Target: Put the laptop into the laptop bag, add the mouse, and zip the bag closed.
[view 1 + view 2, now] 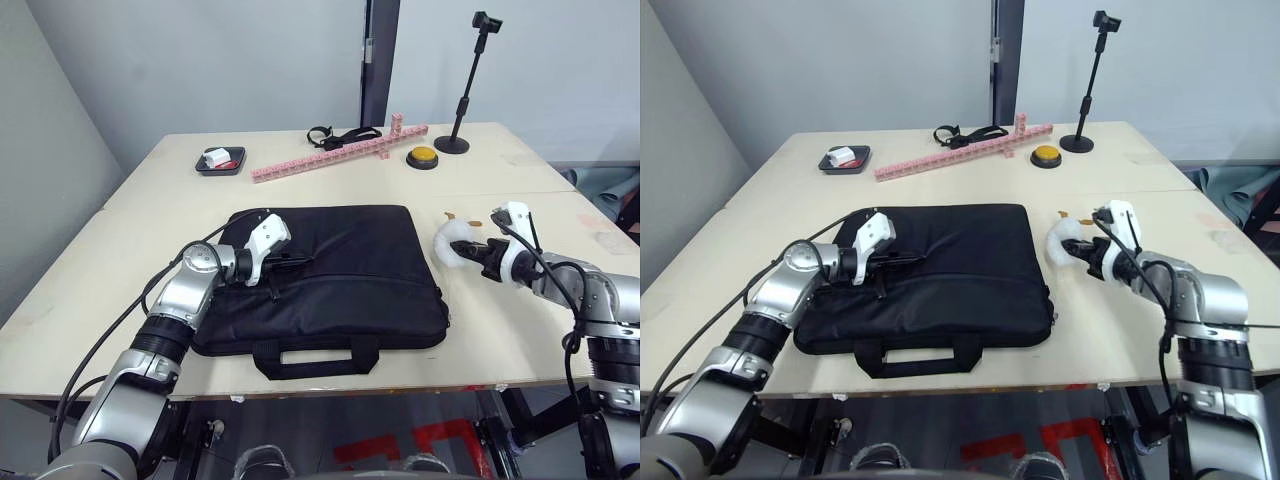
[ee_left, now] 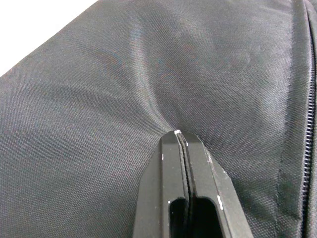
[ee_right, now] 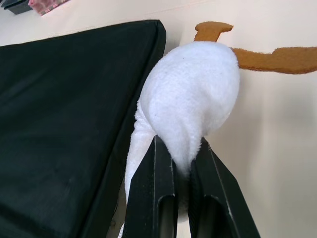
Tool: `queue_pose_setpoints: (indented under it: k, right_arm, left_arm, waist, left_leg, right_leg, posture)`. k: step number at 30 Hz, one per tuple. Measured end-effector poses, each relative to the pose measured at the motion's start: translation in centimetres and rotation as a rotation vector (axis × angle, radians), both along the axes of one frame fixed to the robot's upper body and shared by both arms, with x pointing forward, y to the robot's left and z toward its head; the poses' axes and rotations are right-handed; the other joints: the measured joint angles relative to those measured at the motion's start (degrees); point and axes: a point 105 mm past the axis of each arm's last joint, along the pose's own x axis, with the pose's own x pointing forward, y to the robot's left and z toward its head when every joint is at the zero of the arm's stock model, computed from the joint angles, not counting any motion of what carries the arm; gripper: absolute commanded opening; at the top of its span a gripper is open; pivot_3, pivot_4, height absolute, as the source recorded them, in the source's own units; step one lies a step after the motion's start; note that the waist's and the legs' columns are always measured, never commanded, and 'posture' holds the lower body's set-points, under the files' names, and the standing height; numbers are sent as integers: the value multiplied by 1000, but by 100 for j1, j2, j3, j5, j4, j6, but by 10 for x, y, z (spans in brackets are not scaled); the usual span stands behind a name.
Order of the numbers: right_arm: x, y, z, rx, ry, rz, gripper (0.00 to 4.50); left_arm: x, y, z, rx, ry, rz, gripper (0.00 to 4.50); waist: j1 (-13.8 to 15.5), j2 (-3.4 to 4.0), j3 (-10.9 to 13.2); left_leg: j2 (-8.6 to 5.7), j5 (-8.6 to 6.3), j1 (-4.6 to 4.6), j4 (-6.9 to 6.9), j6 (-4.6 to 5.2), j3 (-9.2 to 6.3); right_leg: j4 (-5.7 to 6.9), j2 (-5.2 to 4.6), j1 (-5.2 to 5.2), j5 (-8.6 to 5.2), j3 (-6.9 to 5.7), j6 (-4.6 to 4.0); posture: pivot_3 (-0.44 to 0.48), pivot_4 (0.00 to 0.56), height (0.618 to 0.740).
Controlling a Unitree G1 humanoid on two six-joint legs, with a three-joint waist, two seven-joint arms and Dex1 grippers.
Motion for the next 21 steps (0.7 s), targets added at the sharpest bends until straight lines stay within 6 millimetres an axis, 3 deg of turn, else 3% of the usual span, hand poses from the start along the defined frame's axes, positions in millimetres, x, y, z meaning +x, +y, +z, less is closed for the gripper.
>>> queue_pose_setpoints:
  k: [21]
  right_arm:
    - [31, 4, -3, -15, -55, -32, 30]
  left_arm:
    - [-2, 1, 0, 4, -2, -3, 0]
  waist:
    - [-15, -1, -8]
  left_leg:
    - [0, 0, -1, -4, 0, 2]
  right_leg:
    - [-6, 0, 0, 0, -2, -1]
  posture:
    - [0, 150, 740]
